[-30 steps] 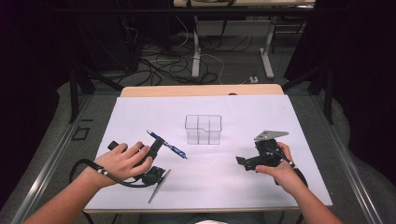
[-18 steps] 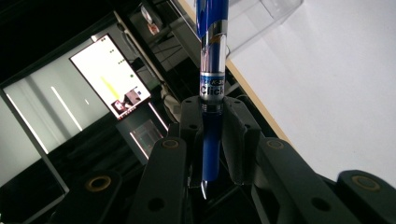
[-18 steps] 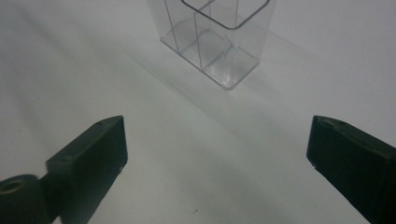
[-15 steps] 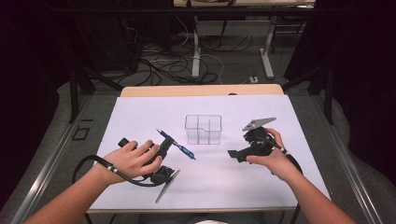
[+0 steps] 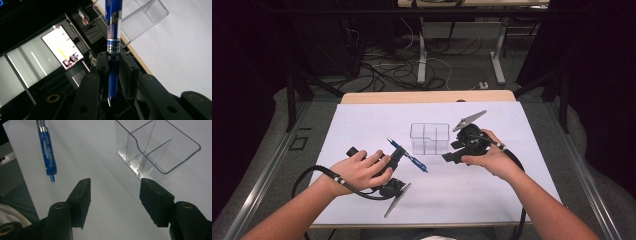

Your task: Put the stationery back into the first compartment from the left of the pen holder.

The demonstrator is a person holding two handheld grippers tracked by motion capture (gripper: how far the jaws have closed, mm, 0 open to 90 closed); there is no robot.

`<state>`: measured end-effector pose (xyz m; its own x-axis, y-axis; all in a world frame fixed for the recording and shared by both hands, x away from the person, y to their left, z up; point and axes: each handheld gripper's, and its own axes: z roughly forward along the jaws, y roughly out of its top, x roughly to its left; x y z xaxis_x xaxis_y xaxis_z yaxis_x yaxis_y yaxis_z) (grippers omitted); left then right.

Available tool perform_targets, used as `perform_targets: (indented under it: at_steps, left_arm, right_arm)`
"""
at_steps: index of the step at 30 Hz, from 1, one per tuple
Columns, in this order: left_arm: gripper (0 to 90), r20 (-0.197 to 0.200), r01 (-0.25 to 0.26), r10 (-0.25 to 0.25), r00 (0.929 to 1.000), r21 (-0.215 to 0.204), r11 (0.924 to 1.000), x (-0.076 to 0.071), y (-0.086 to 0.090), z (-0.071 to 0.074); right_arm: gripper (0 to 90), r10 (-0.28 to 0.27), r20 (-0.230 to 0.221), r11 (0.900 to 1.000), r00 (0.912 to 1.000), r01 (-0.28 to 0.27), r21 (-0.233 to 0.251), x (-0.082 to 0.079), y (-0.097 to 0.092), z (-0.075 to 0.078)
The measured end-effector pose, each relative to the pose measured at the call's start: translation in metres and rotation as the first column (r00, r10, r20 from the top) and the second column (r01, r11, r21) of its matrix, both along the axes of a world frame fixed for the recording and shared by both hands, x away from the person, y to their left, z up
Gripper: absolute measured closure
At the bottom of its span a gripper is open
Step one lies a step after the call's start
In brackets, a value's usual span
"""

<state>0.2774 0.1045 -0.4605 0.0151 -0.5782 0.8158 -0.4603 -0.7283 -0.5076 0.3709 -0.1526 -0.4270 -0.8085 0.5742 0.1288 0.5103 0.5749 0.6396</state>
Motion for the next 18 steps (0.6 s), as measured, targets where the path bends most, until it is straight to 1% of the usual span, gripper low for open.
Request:
perform_targets:
  at_steps: [2, 3, 4, 5, 6, 7, 8, 9, 10, 11, 13, 14, 15, 16, 17, 18]
  left_arm:
    - [79.6, -0.003, 0.003, -0.003, 1.0, 0.003, 1.0, -0.001, -0.002, -0.001]
    - [79.6, 0.0, 0.006, -0.006, 1.0, 0.001, 1.0, -0.001, -0.002, -0.002]
    - [79.6, -0.002, 0.004, -0.004, 1.0, 0.001, 1.0, -0.001, -0.003, -0.002]
    - [79.6, -0.002, 0.002, -0.002, 1.0, 0.006, 1.0, -0.001, -0.004, -0.002]
    - [79.6, 0.003, 0.016, -0.016, 0.9999, -0.012, 0.9998, -0.001, -0.003, -0.004]
    - [79.6, 0.007, 0.018, -0.018, 0.9998, -0.012, 0.9998, -0.001, -0.004, -0.003]
    - [79.6, 0.01, 0.02, -0.019, 0.9998, -0.013, 0.9997, -0.002, -0.004, -0.003]
    - [79.6, 0.011, 0.02, -0.02, 0.9997, -0.013, 0.9997, -0.002, -0.005, -0.003]
    - [79.6, 0.006, 0.016, -0.016, 0.9999, -0.013, 0.9998, -0.002, -0.005, -0.004]
    - [79.6, 0.009, 0.018, -0.018, 0.9998, -0.012, 0.9998, -0.003, -0.005, -0.004]
    - [79.6, 0.015, 0.021, -0.021, 0.9997, -0.009, 0.9997, -0.003, -0.007, -0.005]
    - [79.6, 0.007, 0.026, -0.026, 0.9996, -0.015, 0.9995, -0.003, -0.007, -0.006]
    - [79.6, 0.013, 0.028, -0.028, 0.9995, -0.012, 0.9995, -0.003, -0.007, -0.006]
    - [79.6, 0.016, 0.028, -0.028, 0.9995, -0.007, 0.9996, -0.004, -0.008, -0.006]
    - [79.6, 0.01, 0.032, -0.032, 0.9994, -0.008, 0.9995, -0.003, -0.009, -0.008]
    - [79.6, 0.007, 0.029, -0.029, 0.9995, -0.001, 0.9996, -0.003, -0.009, -0.008]
  right_arm:
    - [42.3, 0.006, -0.01, 0.9999, 0.9999, -0.006, -0.016, 0.002, 0.006, 0.003]
    - [42.6, 0.019, -0.011, 0.9996, 0.9998, -0.019, -0.019, 0.003, 0.009, 0.004]
    - [43.9, 0.023, -0.02, 0.9995, 0.9995, -0.023, -0.022, 0.004, 0.012, 0.006]
    - [44.1, 0.038, -0.04, 0.9988, 0.9985, -0.039, -0.028, 0.005, 0.015, 0.008]
    - [44.4, 0.03, -0.043, 0.9992, 0.9986, -0.031, -0.025, 0.005, 0.018, 0.008]
    - [44.4, 0.04, -0.054, 0.9984, 0.9977, -0.043, -0.037, 0.006, 0.021, 0.01]
    - [44.6, 0.032, -0.057, 0.9988, 0.9979, -0.034, -0.037, 0.006, 0.024, 0.011]
    - [45.1, 0.031, -0.076, 0.998, 0.9967, -0.035, -0.053, 0.006, 0.026, 0.013]
    - [47.3, 0.037, -0.077, 0.9973, 0.9964, -0.041, -0.06, 0.007, 0.029, 0.013]
    - [49.4, 0.042, -0.081, 0.9969, 0.9958, -0.047, -0.062, 0.007, 0.031, 0.014]
    - [55.9, 0.053, -0.103, 0.997, 0.9932, -0.059, -0.05, 0.007, 0.035, 0.016]
    - [57.6, 0.065, -0.105, 0.9965, 0.9923, -0.07, -0.046, 0.008, 0.037, 0.016]
    - [59.8, 0.071, -0.112, 0.996, 0.9912, -0.076, -0.046, 0.009, 0.039, 0.016]
    - [61.1, 0.067, -0.119, 0.9965, 0.9906, -0.072, -0.042, 0.01, 0.041, 0.015]
    - [61.9, 0.082, -0.126, 0.9955, 0.9886, -0.088, -0.036, 0.011, 0.043, 0.014]
    - [62.2, 0.081, -0.145, 0.996, 0.9862, -0.085, -0.025, 0.012, 0.046, 0.013]
